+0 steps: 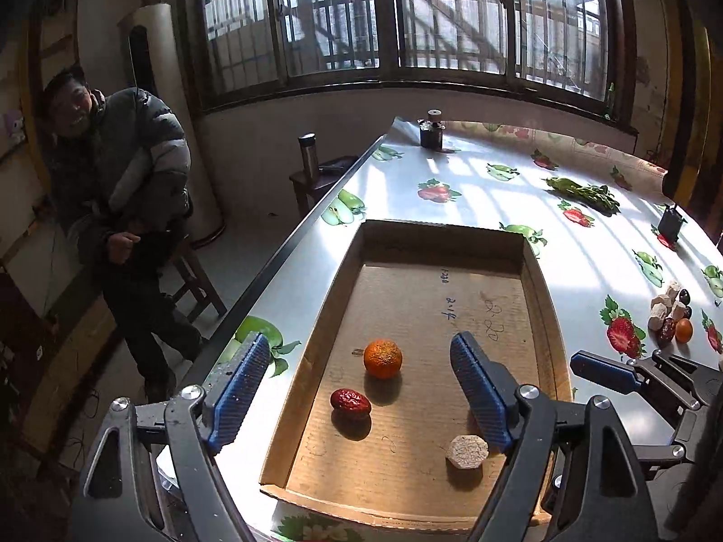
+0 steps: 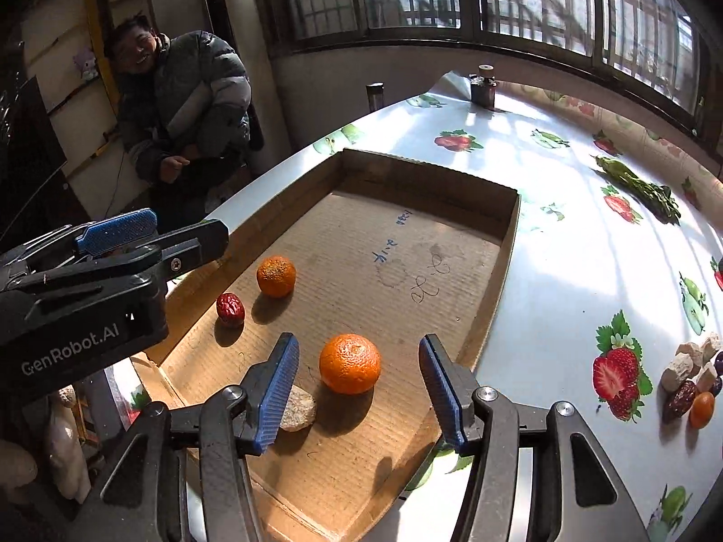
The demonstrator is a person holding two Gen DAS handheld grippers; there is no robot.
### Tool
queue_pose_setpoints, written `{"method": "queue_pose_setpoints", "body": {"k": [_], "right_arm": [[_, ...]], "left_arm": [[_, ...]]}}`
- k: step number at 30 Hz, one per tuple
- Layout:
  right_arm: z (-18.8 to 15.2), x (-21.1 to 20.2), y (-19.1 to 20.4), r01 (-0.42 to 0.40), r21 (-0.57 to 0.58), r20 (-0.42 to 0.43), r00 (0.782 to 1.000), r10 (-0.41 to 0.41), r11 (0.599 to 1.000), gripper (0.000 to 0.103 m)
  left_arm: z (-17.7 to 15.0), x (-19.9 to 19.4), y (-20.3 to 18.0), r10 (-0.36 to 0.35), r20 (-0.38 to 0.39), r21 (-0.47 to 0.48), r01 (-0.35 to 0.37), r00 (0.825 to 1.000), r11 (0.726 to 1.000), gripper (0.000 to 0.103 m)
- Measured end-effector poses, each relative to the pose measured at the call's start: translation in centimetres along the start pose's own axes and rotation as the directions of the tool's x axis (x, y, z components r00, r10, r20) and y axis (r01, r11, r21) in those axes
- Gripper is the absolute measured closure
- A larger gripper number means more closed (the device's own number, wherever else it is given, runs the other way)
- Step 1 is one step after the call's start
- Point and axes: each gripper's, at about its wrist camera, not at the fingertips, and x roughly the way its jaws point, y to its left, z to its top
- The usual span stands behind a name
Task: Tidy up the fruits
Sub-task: 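Carry both tangerines into the cardboard box and open both tools, then move both tools back toward the remaining foods on the table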
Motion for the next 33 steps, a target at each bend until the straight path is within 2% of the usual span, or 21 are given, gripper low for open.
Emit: {"method": "queue_pose_setpoints", "body": {"k": [9, 19, 25, 29, 30, 33], "right_arm": [[-3.3, -5.3, -5.1, 0.041, 0.117, 0.053, 0.997, -0.048, 0.992, 0.039], [-6.6, -9.2, -11.2, 0.078, 0.241, 0.086, 0.991, -0.101, 0.967, 0.038], [-8.5, -11.8, -15.6, 0.110, 0.310, 0.103, 0.983, -0.149, 0.944, 0.038], [-10.8, -15.3, -20.6, 0.177, 0.390, 0.120, 0.963, -0.240, 0.904, 0.037], [-11.5, -16.3, -22.2, 0.208, 0.413, 0.117, 0.953, -0.278, 0.887, 0.033], [-13.4, -18.2, -27.0, 0.298, 0.493, 0.059, 0.926, -0.373, 0.818, 0.031]], "left_arm": [[-1.0, -5.3, -6.3, -0.049, 0.091, 0.097, 0.040, 0.995, 0.994, 0.019], [-1.7, -6.2, -11.3, -0.062, 0.083, 0.197, 0.045, 0.995, 0.979, 0.019], [-1.8, -6.0, -12.7, -0.096, 0.043, 0.219, 0.085, 0.994, 0.972, 0.019], [-2.0, -5.2, -13.0, -0.135, 0.029, 0.202, 0.126, 0.990, 0.971, 0.017], [-2.0, -4.6, -13.3, -0.137, 0.007, 0.203, 0.133, 0.991, 0.970, 0.017], [-1.9, -3.6, -14.7, -0.213, -0.044, 0.193, 0.218, 0.976, 0.957, 0.017]]}}
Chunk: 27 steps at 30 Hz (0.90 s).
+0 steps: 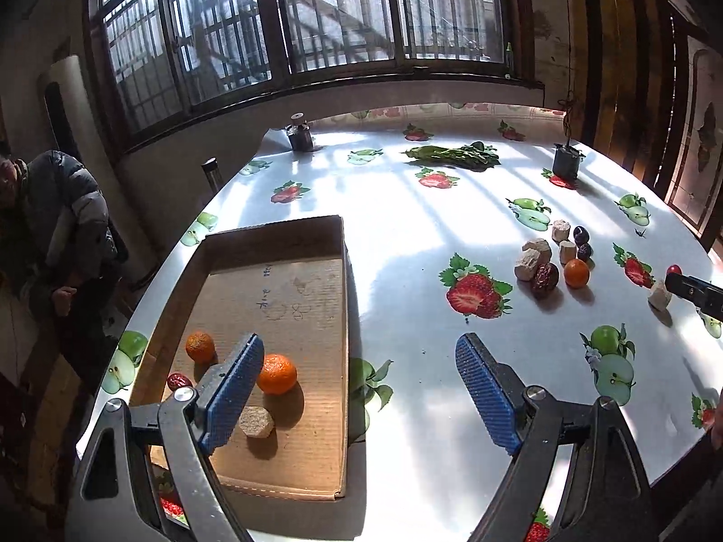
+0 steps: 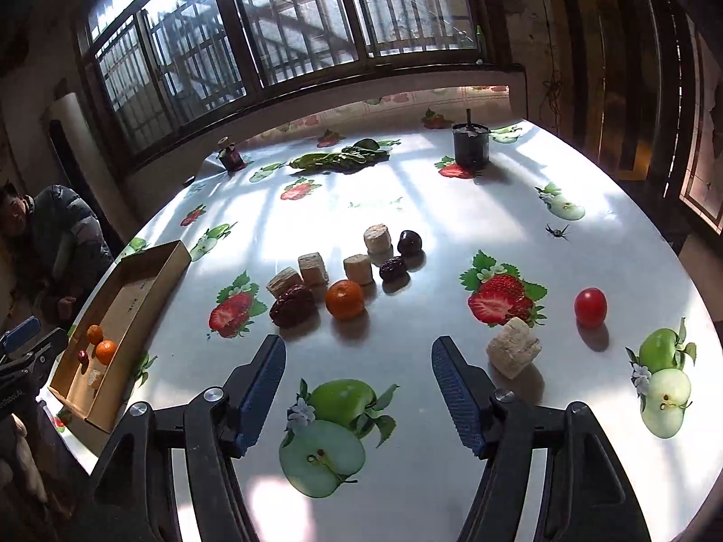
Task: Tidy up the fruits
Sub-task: 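Move both tools back toward the remaining foods on the table, then close the right tool on the beige yam chunk while the left tool grips the dark dried date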
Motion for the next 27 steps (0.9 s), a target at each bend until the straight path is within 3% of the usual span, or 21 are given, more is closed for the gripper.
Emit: {"method": "queue_pose_setpoints", "body": {"k": [3, 7, 13, 18, 19, 23, 27], "right_arm": [[0.7, -0.5, -4.7, 0.027, 0.114, 0.002, 1.000, -0.027, 0.993, 0.031], [1.6, 0.2, -7.9, 0.047, 0.191, -0.017, 0.999, -0.044, 0.981, 0.031], [1.4, 3.5, -7.0, 0.018, 0.184, -0.087, 0.996, -0.002, 0.983, 0.032], [0.5, 5.6, -6.3, 0.054, 0.125, -0.127, 0.991, -0.038, 0.991, 0.032], [0.5, 5.7, -6.2, 0.053, 0.119, -0.132, 0.991, -0.037, 0.991, 0.032], [0.4, 5.9, -6.2, 0.056, 0.093, -0.135, 0.990, -0.043, 0.994, 0.032], [0.3, 5.9, -6.1, 0.062, 0.080, -0.129, 0.990, -0.052, 0.995, 0.032]], "left_arm": [[0.4, 1.1, -2.0, -0.077, -0.014, 0.022, 0.077, 0.997, 0.997, 0.017], [1.1, 3.7, -5.3, -0.135, -0.058, 0.059, 0.139, 0.989, 0.989, 0.017], [2.4, 8.3, -9.5, -0.234, -0.110, 0.078, 0.243, 0.966, 0.967, 0.017], [4.0, 12.6, -12.0, -0.294, -0.158, 0.058, 0.307, 0.943, 0.950, 0.017], [4.2, 13.3, -12.5, -0.302, -0.164, 0.056, 0.314, 0.939, 0.948, 0.019], [4.5, 15.5, -14.6, -0.314, -0.202, 0.082, 0.335, 0.928, 0.938, 0.043], [4.0, 16.1, -16.2, -0.297, -0.210, 0.130, 0.328, 0.931, 0.936, 0.049]]}}
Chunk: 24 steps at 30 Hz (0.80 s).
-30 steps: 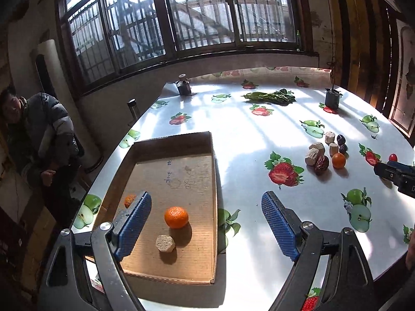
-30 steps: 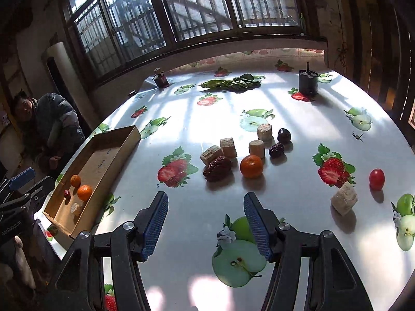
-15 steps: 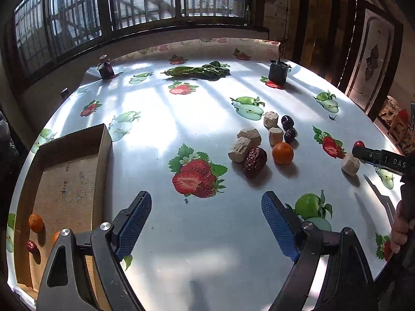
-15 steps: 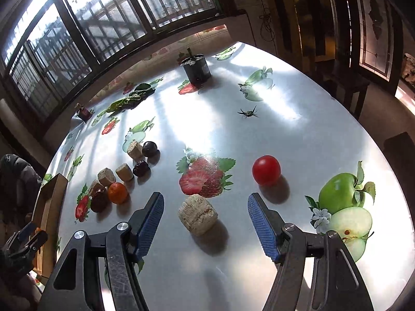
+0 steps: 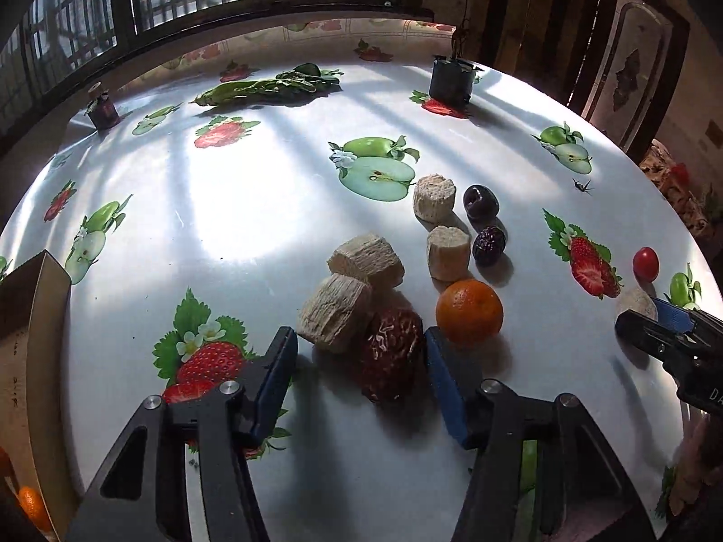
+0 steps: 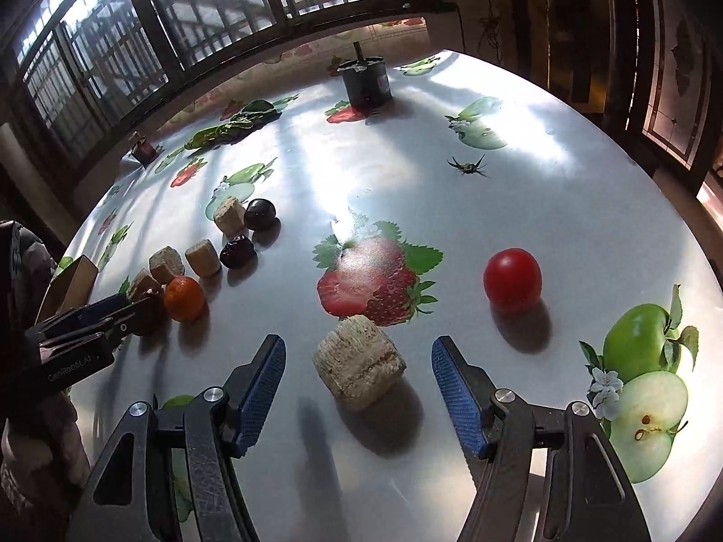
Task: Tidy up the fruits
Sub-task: 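Close the right tool on the beige yam chunk while the left tool grips the dark dried date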
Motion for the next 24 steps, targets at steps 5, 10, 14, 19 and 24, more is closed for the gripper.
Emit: {"method": "queue_pose_setpoints", "body": {"k": [5, 10, 14, 19, 24], "right_arm": [[-0.2, 0.0, 0.6, 0.024, -0.029, 0.007, 1.000, -0.024, 0.999, 0.033], [-0.3, 0.0, 0.8, 0.041, -0.043, 0.009, 0.999, -0.041, 0.998, 0.059], [-0.3, -0.1, 0.7, 0.040, -0.036, 0.005, 0.999, -0.040, 0.999, 0.061], [-0.6, -0.5, 0.6, 0.040, -0.023, 0.003, 0.999, -0.040, 0.999, 0.061], [-0.6, -0.5, 0.1, 0.022, 0.003, 0.005, 1.000, -0.022, 1.000, 0.061]], "left_arm": [[-0.4, -0.1, -0.3, 0.026, 0.018, 0.024, -0.027, 0.999, 0.999, 0.066], [-0.8, -0.7, 0.1, 0.000, 0.005, -0.006, 0.000, 1.000, 1.000, 0.099], [-1.4, -1.3, 0.7, -0.008, -0.003, -0.028, 0.008, 1.000, 1.000, 0.099], [-0.8, -2.3, 2.2, -0.046, 0.007, -0.068, 0.047, 0.999, 0.997, 0.091], [0.8, -2.0, 2.6, -0.046, 0.060, -0.063, 0.050, 0.997, 0.997, 0.050]]}}
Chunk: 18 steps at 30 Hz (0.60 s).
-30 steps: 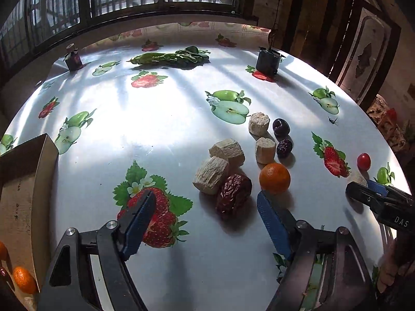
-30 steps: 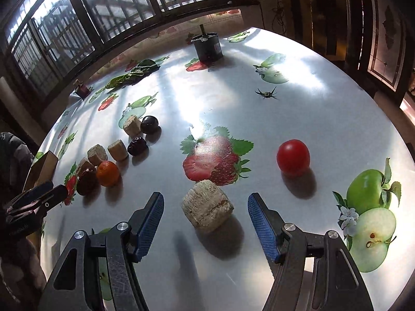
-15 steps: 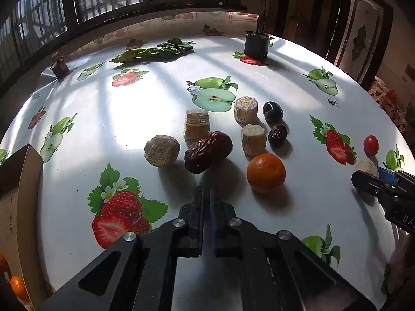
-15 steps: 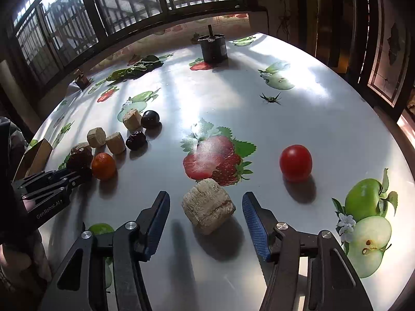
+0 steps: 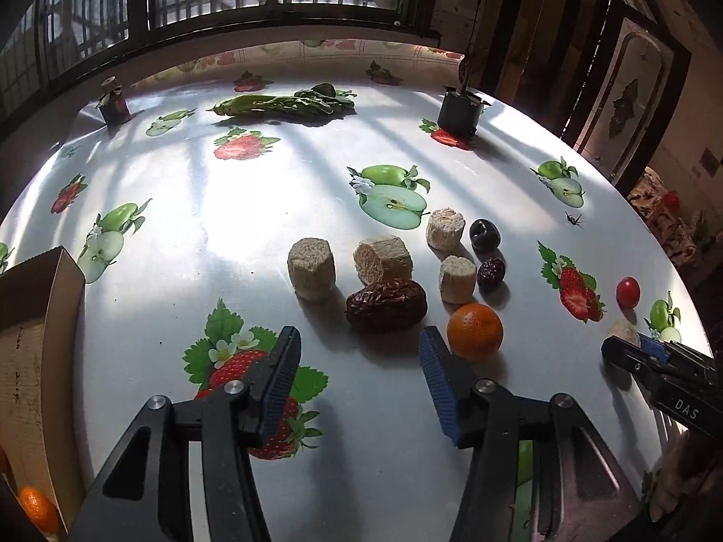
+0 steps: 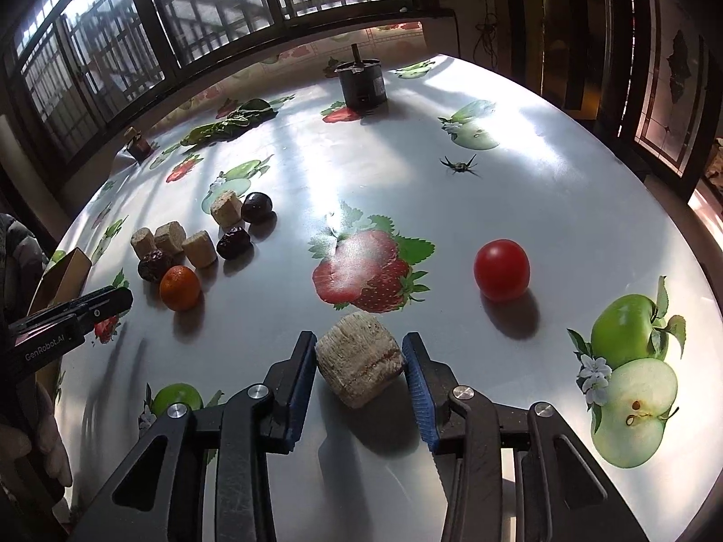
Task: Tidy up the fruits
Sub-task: 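Close the right tool on the beige yam chunk while the left tool grips the dark dried date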
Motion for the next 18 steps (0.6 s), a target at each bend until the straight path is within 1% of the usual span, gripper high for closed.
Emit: {"method": "queue_pose_setpoints", "body": {"k": [2, 4, 7, 9, 10, 12, 15, 18], "right_arm": [[0.0, 0.0, -0.1, -0.004, 0.001, 0.003, 1.000, 0.004, 1.000, 0.061], [0.0, 0.1, 0.0, -0.009, -0.002, 0.007, 1.000, 0.009, 1.000, 0.061], [0.0, 0.1, 0.0, -0.015, -0.003, 0.011, 1.000, 0.015, 1.000, 0.061], [0.0, 0.1, -0.1, -0.022, -0.001, 0.012, 1.000, 0.022, 1.000, 0.061], [0.0, 0.1, -0.2, -0.026, 0.000, 0.013, 1.000, 0.026, 1.000, 0.061], [-0.1, 0.0, -0.3, -0.031, 0.004, 0.014, 0.999, 0.031, 1.000, 0.061], [-0.1, -0.1, -0.2, -0.036, 0.003, 0.016, 0.999, 0.036, 0.999, 0.061], [-0.2, -0.3, 0.2, -0.022, -0.014, 0.024, 0.999, 0.022, 1.000, 0.061]], "left_arm": [[0.8, 0.6, -0.1, -0.017, 0.002, -0.002, 0.017, 1.000, 1.000, 0.050], [1.4, 1.5, -0.5, -0.038, -0.014, 0.001, 0.038, 0.999, 0.999, 0.050], [2.0, 3.3, -1.5, -0.029, -0.048, 0.034, 0.031, 0.998, 0.999, 0.051], [1.9, 4.2, -2.0, -0.026, -0.075, 0.051, 0.030, 0.997, 0.998, 0.059], [1.8, 4.2, -2.2, -0.015, -0.057, 0.061, 0.019, 0.998, 0.998, 0.059], [1.5, 4.1, -2.5, -0.008, -0.047, 0.074, 0.012, 0.999, 0.997, 0.059], [1.1, 3.5, -2.3, 0.001, -0.037, 0.066, 0.001, 0.999, 0.998, 0.059], [0.6, 1.9, -2.0, 0.013, -0.015, 0.071, -0.012, 1.000, 0.997, 0.059]]}}
